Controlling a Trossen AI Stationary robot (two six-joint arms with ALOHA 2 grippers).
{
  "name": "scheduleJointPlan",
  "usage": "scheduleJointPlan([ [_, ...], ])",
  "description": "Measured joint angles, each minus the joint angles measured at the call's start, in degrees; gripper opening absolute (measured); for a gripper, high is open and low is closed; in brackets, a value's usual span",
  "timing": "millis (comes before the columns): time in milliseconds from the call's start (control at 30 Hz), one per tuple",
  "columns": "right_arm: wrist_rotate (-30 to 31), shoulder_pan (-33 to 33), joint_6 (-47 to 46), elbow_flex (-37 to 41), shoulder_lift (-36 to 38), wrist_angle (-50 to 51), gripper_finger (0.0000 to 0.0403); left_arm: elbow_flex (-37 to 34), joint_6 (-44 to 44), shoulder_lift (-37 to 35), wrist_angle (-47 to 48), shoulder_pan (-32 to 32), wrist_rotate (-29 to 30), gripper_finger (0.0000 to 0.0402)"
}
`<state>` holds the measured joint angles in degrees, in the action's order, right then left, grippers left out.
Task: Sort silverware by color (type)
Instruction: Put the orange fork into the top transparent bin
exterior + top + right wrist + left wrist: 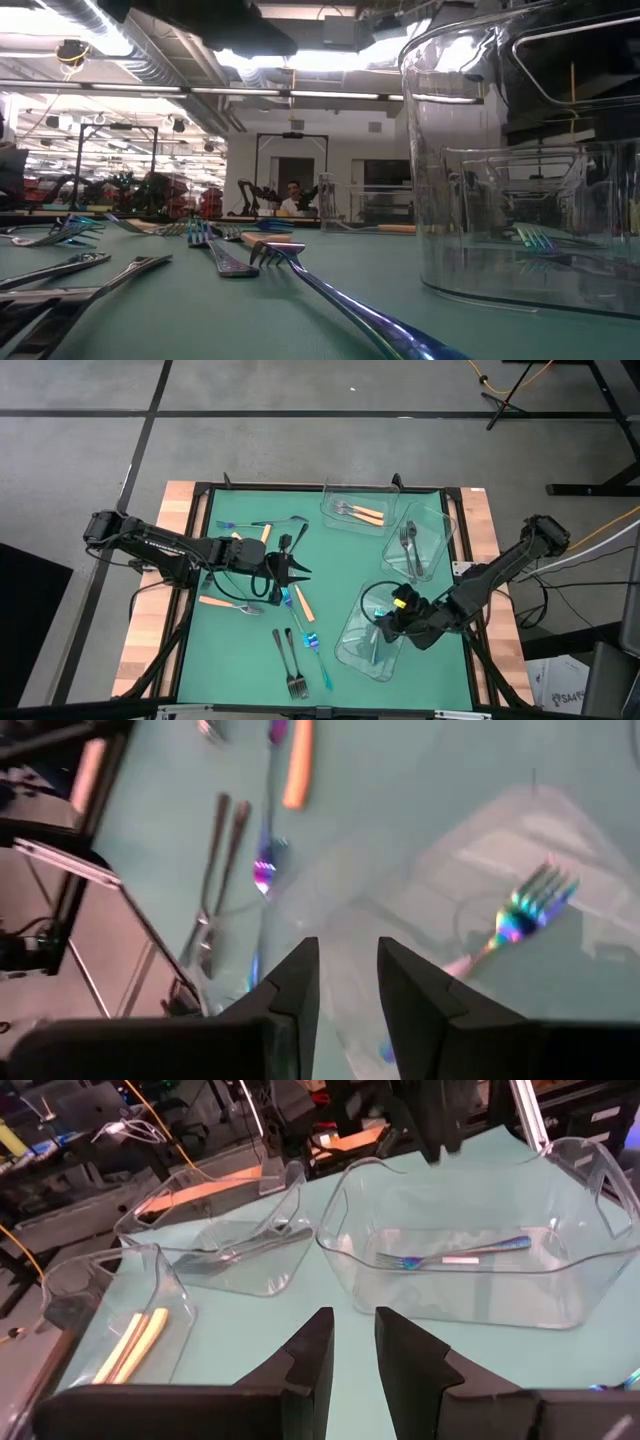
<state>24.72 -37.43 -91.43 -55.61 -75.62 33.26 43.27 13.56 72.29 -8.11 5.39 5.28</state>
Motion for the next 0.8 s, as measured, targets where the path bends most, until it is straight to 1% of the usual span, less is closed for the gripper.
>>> scheduleJointPlan([
  [100, 2.3, 0.3, 3.6, 0.0, 2.0, 0.0, 0.0092, 0.0, -1.0, 0.0, 0.1, 0.0, 0.1, 0.0071],
  [167, 2.8, 1.0, 6.2, 0.0, 3.2, 0.0, 0.0092, 0.0, -2.9, 0.0, 0.1, 0.0, 1.5, 0.0071],
  [267, 2.8, 3.1, 11.3, 0.0, 4.8, -0.1, 0.0092, 0.0, -6.5, 0.0, 0.2, 0.0, 7.5, 0.0071],
  [367, 2.7, 5.9, 17.6, 0.0, 5.9, 0.0, 0.0092, 0.0, -8.2, 0.0, 1.3, -0.2, 13.5, 0.0071],
  [433, 2.7, 8.1, 21.9, 0.0, 6.4, -0.1, 0.0092, 0.0, -9.2, 0.0, 2.8, -0.7, 15.6, 0.0071],
  [533, 2.2, 11.6, 28.7, 0.0, 6.7, -0.2, 0.0092, 0.0, -13.5, 0.0, 5.6, -2.7, 16.2, 0.0071],
  [633, -1.2, 15.6, 35.4, 0.0, 6.6, -0.1, 0.0092, 0.0, -19.4, 0.0, 9.1, -5.3, 16.2, 0.0071],
  [733, -4.0, 19.5, 41.2, 0.0, 6.6, -0.1, 0.0092, 0.0, -24.9, 0.0, 13.1, -8.5, 14.9, 0.0071],
  [800, -4.4, 21.7, 44.5, 0.0, 6.6, -0.1, 0.0092, 0.0, -28.9, 0.0, 15.7, -10.8, 13.9, 0.0071],
])
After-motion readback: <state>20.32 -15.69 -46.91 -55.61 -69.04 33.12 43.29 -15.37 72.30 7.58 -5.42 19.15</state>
